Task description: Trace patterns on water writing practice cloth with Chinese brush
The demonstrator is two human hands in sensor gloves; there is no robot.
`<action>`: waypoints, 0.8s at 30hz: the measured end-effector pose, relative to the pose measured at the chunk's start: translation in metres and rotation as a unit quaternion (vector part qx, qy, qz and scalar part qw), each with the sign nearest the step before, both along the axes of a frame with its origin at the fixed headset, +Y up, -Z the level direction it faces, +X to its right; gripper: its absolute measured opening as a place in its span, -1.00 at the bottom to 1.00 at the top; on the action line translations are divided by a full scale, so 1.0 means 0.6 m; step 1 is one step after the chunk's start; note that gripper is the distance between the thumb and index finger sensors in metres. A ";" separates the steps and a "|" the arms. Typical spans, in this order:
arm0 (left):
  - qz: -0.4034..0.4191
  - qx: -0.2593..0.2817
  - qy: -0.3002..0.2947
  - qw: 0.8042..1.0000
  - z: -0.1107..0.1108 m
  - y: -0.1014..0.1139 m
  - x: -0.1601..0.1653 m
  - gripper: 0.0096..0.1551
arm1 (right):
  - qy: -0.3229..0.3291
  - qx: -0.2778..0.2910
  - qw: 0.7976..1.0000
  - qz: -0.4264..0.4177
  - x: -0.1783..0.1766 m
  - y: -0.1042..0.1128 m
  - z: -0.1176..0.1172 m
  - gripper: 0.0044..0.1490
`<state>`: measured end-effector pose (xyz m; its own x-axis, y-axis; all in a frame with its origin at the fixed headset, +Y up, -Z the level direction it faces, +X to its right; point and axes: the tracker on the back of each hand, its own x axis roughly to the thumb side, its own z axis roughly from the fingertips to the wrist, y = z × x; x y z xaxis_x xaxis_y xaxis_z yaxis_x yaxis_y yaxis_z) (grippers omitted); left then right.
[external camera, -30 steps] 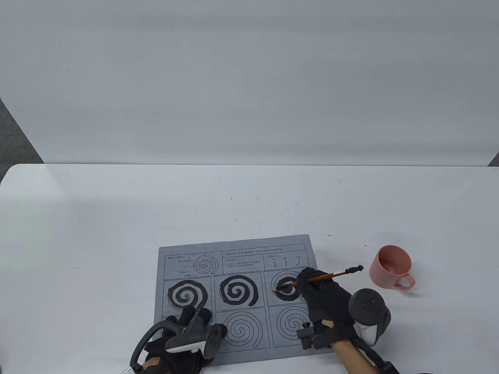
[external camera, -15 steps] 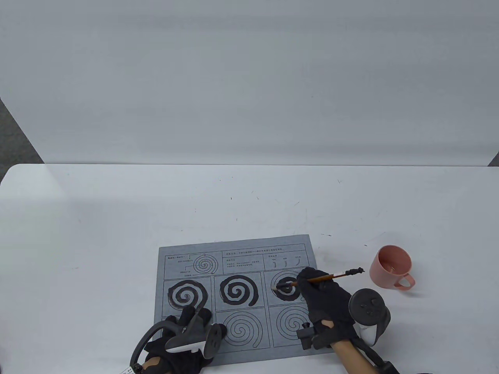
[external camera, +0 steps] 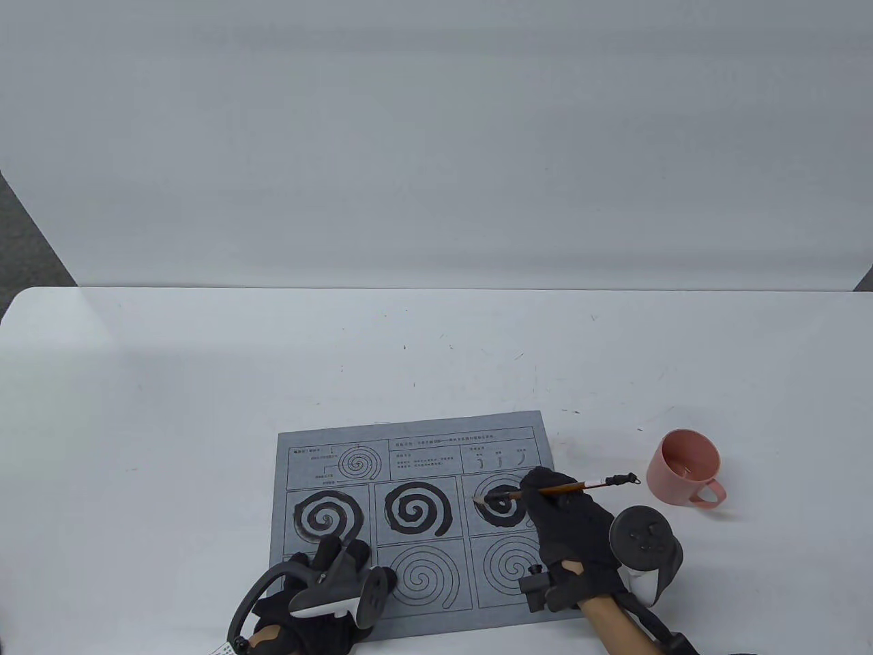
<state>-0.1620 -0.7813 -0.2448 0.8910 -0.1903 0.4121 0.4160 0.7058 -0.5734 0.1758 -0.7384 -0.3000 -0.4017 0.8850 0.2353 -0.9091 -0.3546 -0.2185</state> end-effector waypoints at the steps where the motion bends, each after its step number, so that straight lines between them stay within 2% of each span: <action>1: 0.000 0.000 0.000 1.000 0.000 0.000 0.000 -0.12 | 0.001 0.000 1.000 0.000 0.000 0.000 0.000 -0.53; 24: 0.000 0.000 0.000 1.000 0.000 0.000 0.000 -0.12 | -0.001 0.003 1.000 0.007 0.000 -0.003 -0.001 -0.55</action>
